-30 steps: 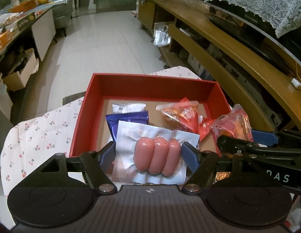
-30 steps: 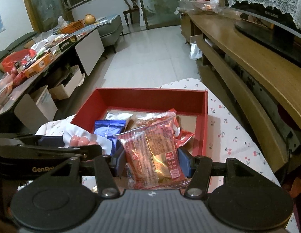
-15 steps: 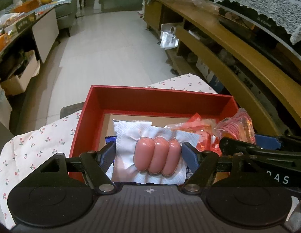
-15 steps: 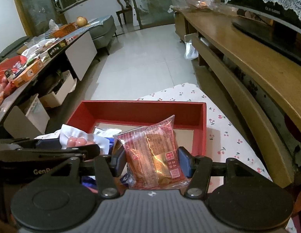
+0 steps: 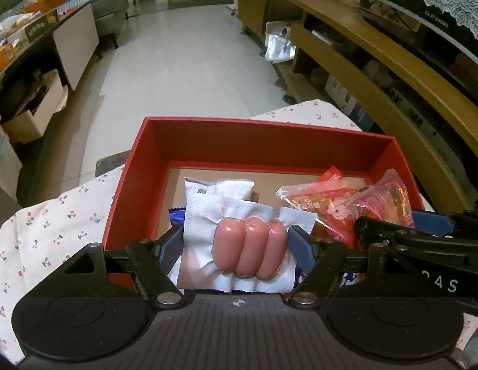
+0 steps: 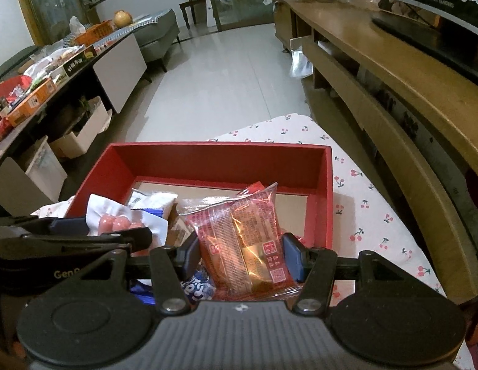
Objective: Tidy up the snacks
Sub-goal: 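Carry the sausage pack into the box with the left tool while the right carries the bread, then lower both packs into the box and open both tools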
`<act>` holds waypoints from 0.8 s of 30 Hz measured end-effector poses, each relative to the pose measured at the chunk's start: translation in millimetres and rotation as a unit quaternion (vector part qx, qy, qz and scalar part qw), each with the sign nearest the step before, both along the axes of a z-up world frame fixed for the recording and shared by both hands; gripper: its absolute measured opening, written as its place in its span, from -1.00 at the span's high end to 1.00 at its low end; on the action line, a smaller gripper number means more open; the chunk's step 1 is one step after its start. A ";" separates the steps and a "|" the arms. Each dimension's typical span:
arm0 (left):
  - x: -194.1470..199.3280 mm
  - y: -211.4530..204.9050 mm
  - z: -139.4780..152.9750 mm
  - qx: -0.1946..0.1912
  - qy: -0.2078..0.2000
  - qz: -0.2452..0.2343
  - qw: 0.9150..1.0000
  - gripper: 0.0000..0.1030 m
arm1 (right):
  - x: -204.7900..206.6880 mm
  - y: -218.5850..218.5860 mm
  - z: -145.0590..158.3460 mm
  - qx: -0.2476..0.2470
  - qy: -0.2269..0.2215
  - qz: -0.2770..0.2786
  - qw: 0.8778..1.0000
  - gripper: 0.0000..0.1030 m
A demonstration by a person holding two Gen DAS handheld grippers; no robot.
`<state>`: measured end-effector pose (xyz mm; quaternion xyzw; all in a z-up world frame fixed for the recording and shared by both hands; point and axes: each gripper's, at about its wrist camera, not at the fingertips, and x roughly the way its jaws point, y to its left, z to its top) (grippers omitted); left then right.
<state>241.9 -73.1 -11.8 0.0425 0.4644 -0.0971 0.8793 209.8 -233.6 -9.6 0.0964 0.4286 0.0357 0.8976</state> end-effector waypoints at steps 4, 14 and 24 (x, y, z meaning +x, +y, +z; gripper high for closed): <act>1.4 0.0 -7.0 0.006 0.007 0.003 1.000 -0.51 | 2.4 2.3 -6.9 -0.005 0.008 0.002 1.000 -0.13; 1.9 -1.2 -13.6 0.012 0.015 0.002 1.000 -0.50 | 5.5 2.1 -13.1 -0.006 0.012 0.002 1.000 -0.14; 1.0 -1.4 -15.7 0.016 0.016 -0.002 1.000 -0.44 | 6.5 5.3 -17.6 -0.016 0.017 0.005 1.000 -0.15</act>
